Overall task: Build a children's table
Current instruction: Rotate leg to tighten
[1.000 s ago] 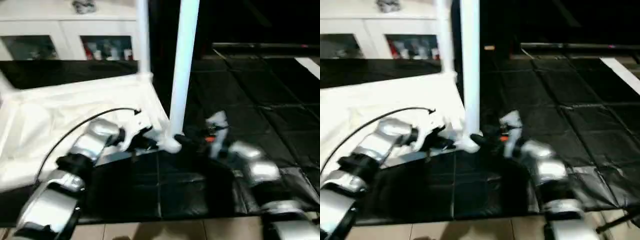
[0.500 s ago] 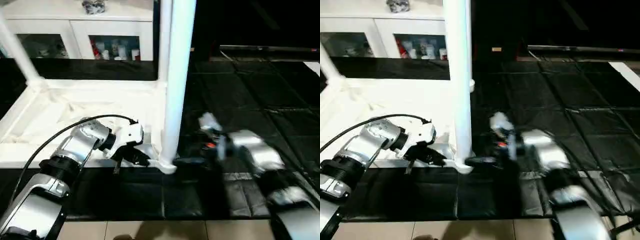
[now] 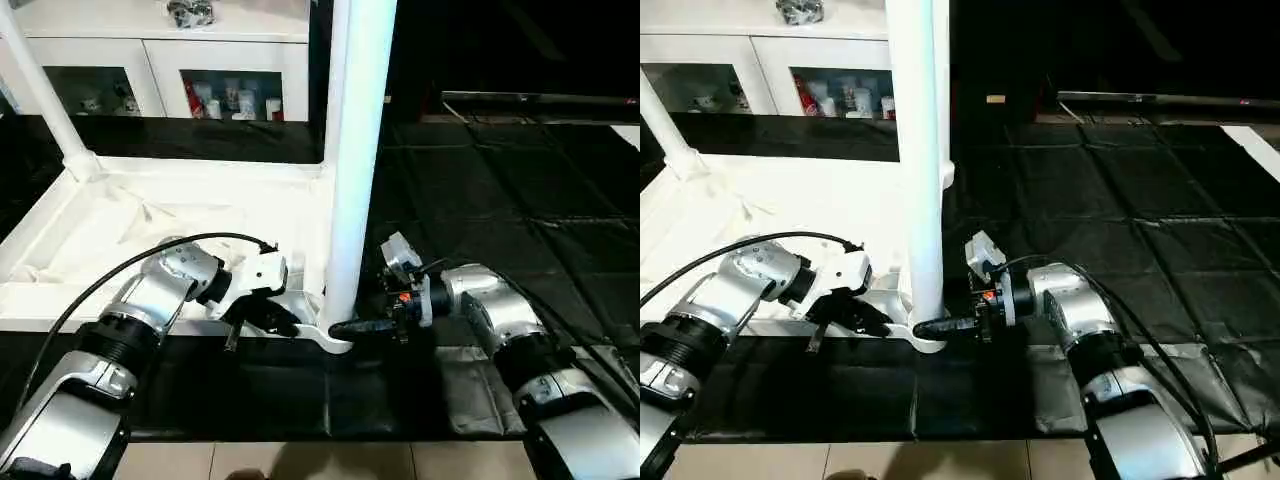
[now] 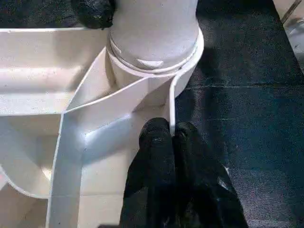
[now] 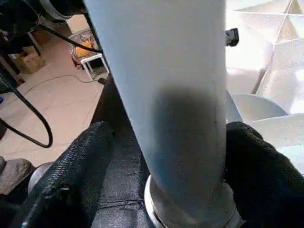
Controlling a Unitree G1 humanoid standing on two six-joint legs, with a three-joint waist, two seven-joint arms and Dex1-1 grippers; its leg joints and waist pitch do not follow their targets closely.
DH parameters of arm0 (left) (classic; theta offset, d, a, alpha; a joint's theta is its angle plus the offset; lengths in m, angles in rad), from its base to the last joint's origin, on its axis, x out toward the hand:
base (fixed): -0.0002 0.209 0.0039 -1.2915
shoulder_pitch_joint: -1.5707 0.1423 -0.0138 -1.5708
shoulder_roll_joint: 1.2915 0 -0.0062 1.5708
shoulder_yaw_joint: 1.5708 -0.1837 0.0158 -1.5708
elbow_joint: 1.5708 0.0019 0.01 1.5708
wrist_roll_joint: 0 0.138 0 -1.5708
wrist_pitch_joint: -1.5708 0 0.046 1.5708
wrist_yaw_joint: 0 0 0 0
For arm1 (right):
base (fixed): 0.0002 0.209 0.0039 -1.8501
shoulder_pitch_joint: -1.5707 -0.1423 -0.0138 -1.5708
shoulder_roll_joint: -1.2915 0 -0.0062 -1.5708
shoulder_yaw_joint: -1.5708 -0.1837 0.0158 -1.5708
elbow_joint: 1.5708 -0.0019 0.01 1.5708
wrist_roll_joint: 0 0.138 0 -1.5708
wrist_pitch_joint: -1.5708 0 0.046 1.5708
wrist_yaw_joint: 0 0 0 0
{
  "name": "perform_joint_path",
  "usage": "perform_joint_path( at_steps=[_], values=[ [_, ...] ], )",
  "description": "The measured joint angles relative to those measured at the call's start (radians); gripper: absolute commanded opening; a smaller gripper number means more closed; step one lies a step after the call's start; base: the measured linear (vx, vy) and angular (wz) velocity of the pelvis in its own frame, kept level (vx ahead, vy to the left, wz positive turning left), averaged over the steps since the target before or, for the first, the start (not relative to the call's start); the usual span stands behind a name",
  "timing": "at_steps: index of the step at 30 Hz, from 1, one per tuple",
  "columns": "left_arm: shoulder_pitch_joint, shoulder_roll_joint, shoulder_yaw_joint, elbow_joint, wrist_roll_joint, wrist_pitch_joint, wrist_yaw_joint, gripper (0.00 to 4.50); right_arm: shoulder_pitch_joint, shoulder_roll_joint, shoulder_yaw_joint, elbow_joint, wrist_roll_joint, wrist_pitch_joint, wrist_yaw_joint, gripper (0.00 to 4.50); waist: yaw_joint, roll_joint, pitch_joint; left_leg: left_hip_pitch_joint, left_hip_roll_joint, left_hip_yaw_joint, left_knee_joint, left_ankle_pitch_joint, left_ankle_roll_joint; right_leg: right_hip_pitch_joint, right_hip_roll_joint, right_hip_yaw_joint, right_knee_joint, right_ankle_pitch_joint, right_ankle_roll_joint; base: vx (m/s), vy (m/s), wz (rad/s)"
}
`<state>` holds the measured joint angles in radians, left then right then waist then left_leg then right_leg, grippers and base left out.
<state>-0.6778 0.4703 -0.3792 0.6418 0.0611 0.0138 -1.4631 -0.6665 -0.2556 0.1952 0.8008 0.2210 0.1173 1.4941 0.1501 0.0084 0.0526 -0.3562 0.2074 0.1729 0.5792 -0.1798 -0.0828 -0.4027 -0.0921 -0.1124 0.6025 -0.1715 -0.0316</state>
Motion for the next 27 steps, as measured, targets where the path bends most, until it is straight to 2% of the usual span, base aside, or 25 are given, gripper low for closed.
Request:
perform_joint_path(
  at_steps=[7,10,12,15,19,25,27],
  values=[
    [0.010,0.005,0.000,-0.015,0.001,0.000,0.004,0.00,-0.007,0.002,-0.001,0.022,0.000,-0.010,0.000,2.77,0.000,0.000,0.000,0.000,0.000,0.000,0.000,0.000,0.000,0.000,0.000,0.000,0.000,0.000,0.000,0.000,0.000,0.00],
    [0.010,0.006,0.001,-0.018,0.000,0.000,0.003,0.00,-0.007,0.002,-0.003,0.027,0.000,-0.010,-0.001,2.69,0.001,0.000,0.000,0.000,0.000,0.000,0.000,0.000,0.000,0.000,0.000,0.000,0.000,0.000,0.000,0.000,0.000,0.00],
    [0.010,0.006,0.001,-0.018,0.000,0.001,0.002,0.00,-0.007,0.004,-0.006,0.028,0.000,-0.010,-0.001,2.42,0.001,0.000,0.000,0.000,0.000,0.000,0.001,0.000,0.000,0.000,0.000,0.000,0.001,0.000,0.000,0.000,0.000,0.00],
    [0.010,0.004,0.003,-0.018,-0.004,0.012,0.004,0.00,-0.006,0.005,-0.010,0.028,0.000,-0.011,-0.003,2.25,0.001,0.000,0.000,0.000,0.000,0.000,0.002,0.000,0.000,0.000,0.000,0.000,0.001,0.000,0.000,0.000,0.000,0.00],
    [0.010,-0.010,0.016,-0.020,-0.010,0.061,0.017,0.00,0.014,0.018,-0.030,0.005,0.004,-0.012,-0.034,2.14,0.001,0.000,0.000,0.001,0.000,0.000,0.004,0.000,0.000,0.000,-0.001,0.001,0.004,0.000,0.000,0.000,0.000,0.00],
    [0.005,-0.042,0.051,-0.003,0.003,0.142,0.140,0.00,0.062,0.056,-0.092,-0.026,0.010,-0.014,-0.232,2.06,-0.016,0.000,0.000,0.007,0.000,0.000,0.006,0.000,-0.001,0.002,0.000,0.002,0.009,-0.003,0.005,0.000,0.000,0.00],
    [-0.006,-0.077,0.075,0.021,0.012,0.180,0.218,0.00,0.087,0.089,-0.137,-0.045,0.011,-0.010,-0.353,2.03,-0.030,0.000,0.000,0.008,-0.001,-0.001,0.005,0.001,-0.001,0.003,0.000,0.002,0.008,-0.003,0.005,0.000,0.000,0.00]
  ],
)
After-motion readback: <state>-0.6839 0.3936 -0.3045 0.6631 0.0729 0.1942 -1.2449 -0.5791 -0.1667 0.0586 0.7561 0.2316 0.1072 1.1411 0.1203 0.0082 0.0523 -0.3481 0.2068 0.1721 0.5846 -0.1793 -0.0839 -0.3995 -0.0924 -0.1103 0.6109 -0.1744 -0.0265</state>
